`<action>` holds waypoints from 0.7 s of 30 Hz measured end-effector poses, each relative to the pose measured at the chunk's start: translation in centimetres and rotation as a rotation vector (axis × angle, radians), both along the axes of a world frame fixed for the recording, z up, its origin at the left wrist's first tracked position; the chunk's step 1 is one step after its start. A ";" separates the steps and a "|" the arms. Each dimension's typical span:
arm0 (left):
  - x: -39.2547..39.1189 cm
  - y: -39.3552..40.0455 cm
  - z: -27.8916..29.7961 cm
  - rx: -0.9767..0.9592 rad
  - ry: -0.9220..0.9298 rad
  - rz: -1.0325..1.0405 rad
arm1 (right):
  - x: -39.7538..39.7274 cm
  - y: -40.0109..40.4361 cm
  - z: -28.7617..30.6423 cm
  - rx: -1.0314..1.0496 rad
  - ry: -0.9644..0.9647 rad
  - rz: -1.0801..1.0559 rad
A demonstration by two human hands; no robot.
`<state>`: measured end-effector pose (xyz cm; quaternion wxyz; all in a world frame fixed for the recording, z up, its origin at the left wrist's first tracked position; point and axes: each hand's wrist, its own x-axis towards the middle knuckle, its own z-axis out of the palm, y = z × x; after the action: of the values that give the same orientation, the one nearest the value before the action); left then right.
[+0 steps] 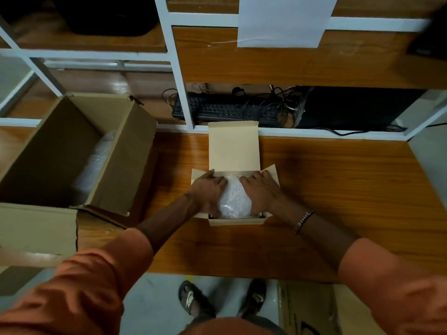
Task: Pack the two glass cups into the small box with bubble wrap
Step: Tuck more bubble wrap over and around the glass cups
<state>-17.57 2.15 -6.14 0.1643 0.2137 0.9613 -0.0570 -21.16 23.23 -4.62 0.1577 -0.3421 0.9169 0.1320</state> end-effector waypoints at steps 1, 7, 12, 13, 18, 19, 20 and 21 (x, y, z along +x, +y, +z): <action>0.1 0.0 -0.2 0.004 0.005 0.011 | 0.2 0.1 -0.2 -0.009 0.008 -0.012; 0.7 0.5 0.3 -0.021 0.002 0.041 | 0.9 -0.3 -0.2 -0.034 0.020 -0.046; 1.9 1.2 1.8 -0.048 -0.014 0.068 | -0.4 0.0 2.0 -0.054 -0.195 -0.098; 2.0 1.3 2.4 -0.050 -0.038 0.086 | -0.8 -0.1 2.5 -0.096 -0.256 -0.134; 1.3 0.8 4.9 0.182 -0.094 0.145 | -1.7 -1.7 4.7 -0.253 -0.346 -0.174; 1.2 0.7 5.0 0.203 -0.086 0.138 | -1.6 -2.2 4.9 -0.257 -0.351 -0.163; 1.1 0.8 5.0 0.198 -0.075 0.122 | -1.3 -2.6 4.8 -0.248 -0.343 -0.154; 1.1 0.9 4.7 0.173 -0.065 0.103 | -1.0 -2.9 4.4 -0.228 -0.328 -0.150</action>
<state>-16.50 3.01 -1.47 0.1792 0.1790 0.9665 0.0416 -22.20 20.31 -0.20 0.2745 -0.3055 0.9108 -0.0423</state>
